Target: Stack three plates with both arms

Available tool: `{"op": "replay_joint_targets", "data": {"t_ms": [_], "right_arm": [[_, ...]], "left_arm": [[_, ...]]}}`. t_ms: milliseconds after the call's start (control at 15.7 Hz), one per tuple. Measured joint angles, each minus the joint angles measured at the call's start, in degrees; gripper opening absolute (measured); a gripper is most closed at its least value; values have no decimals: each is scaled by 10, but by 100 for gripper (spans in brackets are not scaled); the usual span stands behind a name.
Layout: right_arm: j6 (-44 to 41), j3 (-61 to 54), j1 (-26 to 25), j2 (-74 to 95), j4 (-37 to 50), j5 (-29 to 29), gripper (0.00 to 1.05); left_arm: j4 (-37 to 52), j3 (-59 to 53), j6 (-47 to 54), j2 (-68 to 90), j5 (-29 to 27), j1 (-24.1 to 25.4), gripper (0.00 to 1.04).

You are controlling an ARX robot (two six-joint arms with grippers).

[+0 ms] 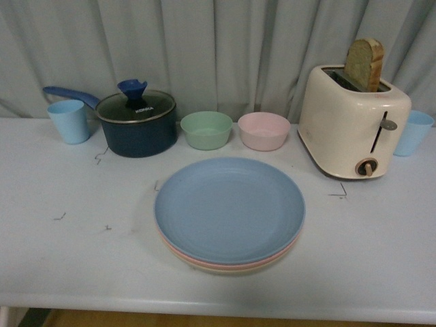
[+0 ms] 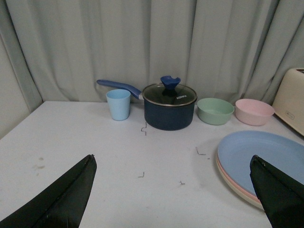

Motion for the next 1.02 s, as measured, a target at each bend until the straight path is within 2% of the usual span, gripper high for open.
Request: {"op": "replay_joint_targets", "data": {"t_ms": [64, 128, 191, 446, 574, 638, 1020], "right_arm": [[0, 0, 0, 0, 0, 0, 36], [0, 0, 0, 0, 0, 0, 47], [0, 0, 0, 0, 0, 0, 56], [0, 0, 0, 0, 0, 0, 74], [0, 0, 0, 0, 0, 0, 96], [0, 0, 0, 0, 0, 0, 99], [0, 0, 0, 0, 0, 0, 98]], "left_arm": [[0, 0, 0, 0, 0, 0, 98], [0, 0, 0, 0, 0, 0, 98], [0, 0, 0, 0, 0, 0, 98], [0, 0, 0, 0, 0, 0, 98], [0, 0, 0, 0, 0, 0, 98], [0, 0, 0, 0, 0, 0, 98], [0, 0, 0, 0, 0, 0, 98]]}}
